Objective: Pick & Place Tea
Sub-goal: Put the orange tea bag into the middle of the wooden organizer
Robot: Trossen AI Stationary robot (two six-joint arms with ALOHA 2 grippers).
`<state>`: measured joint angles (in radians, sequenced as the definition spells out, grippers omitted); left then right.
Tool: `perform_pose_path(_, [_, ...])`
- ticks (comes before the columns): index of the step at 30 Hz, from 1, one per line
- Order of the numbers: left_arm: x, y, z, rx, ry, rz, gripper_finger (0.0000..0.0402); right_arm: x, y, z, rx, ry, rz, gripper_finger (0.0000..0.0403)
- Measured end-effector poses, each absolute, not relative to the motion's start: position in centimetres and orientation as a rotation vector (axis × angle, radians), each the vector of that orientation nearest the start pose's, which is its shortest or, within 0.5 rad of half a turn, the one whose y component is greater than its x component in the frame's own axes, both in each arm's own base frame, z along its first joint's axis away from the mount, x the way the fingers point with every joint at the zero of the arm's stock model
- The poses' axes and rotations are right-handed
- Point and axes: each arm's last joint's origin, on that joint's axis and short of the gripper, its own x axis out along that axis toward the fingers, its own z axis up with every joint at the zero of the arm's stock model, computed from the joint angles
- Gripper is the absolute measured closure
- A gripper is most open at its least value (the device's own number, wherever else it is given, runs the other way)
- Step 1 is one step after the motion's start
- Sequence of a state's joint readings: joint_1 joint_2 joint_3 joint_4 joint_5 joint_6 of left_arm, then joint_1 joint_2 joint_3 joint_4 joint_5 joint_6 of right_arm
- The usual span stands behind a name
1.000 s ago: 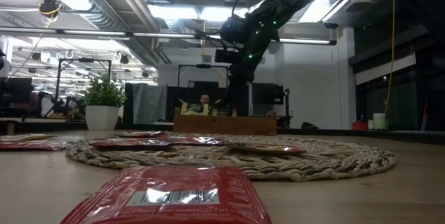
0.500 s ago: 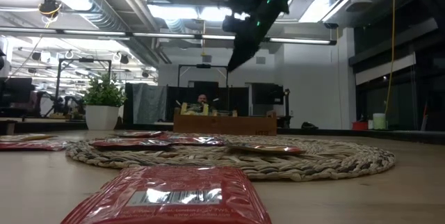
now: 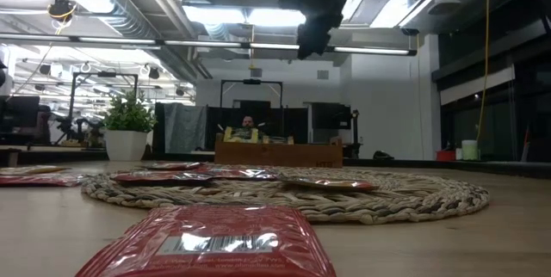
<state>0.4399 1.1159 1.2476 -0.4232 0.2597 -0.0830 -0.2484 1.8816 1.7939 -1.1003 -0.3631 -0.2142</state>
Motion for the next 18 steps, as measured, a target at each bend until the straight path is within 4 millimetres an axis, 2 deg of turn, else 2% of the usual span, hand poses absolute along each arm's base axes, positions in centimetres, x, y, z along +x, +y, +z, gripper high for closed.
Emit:
perform_pose_path(6, [21.1, 8.5, 40.2, -0.190, 0.306, 0.174, 0.0277, 38.1, -4.7, 30.4, 0.186, 1.163, 0.222, 0.0318])
perform_pose_path(12, [21.4, 7.7, 40.1, -0.180, 0.324, 0.137, 0.0277, 37.8, -2.7, 30.3, 0.253, 1.235, 0.146, 0.0318])
perform_pose_path(14, [21.4, 7.4, 40.1, -0.166, 0.324, 0.122, 0.0277, 37.5, -1.8, 30.8, 0.247, 1.235, 0.114, 0.0318])
perform_pose_path(18, [21.4, 6.9, 40.2, -0.139, 0.320, 0.099, 0.0277, 36.0, -0.1, 33.5, 0.234, 1.156, 0.050, 0.0318])
